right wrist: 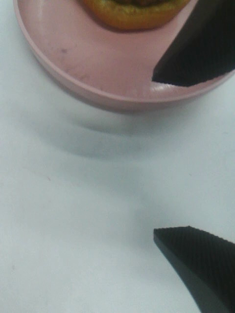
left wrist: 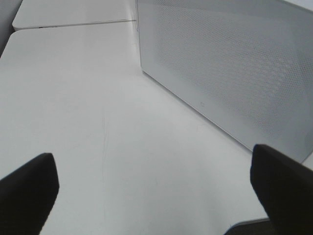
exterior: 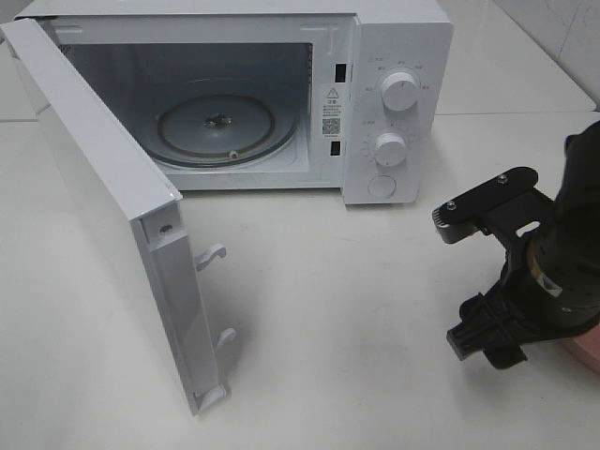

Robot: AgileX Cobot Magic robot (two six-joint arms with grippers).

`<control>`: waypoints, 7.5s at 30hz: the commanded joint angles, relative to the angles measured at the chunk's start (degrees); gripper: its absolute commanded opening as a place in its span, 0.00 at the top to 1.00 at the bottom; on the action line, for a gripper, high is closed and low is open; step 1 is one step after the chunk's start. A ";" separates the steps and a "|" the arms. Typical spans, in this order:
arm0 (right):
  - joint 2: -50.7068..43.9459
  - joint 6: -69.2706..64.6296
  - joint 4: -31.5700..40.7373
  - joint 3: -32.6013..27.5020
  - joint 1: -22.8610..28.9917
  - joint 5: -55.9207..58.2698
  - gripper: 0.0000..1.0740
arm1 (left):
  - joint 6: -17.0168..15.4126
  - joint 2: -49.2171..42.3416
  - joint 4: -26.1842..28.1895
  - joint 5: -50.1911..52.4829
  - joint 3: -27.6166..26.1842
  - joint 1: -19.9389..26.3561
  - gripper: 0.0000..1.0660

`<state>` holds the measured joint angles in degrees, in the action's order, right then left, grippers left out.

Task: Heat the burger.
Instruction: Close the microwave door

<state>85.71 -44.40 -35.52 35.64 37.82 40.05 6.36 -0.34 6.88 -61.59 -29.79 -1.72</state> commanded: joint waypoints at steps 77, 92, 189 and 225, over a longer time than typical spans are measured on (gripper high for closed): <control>-87.49 43.72 32.20 -6.88 -31.11 16.84 0.30 | -0.29 -0.29 0.29 0.17 0.11 0.34 0.06; -87.49 43.72 32.20 -6.88 -31.11 16.84 0.30 | -0.29 -0.29 0.29 0.17 0.11 0.34 0.06; -87.49 43.72 32.20 -6.88 -31.11 16.84 0.30 | -6.02 96.03 1.15 108.63 -0.52 -30.83 1.00; -87.49 43.60 32.20 -6.88 -31.11 16.84 0.30 | 7.91 114.42 18.74 93.28 -37.07 -37.01 1.00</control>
<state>-0.23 -0.29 -3.38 28.93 7.16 57.30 14.15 113.27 22.92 26.81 -63.83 -39.99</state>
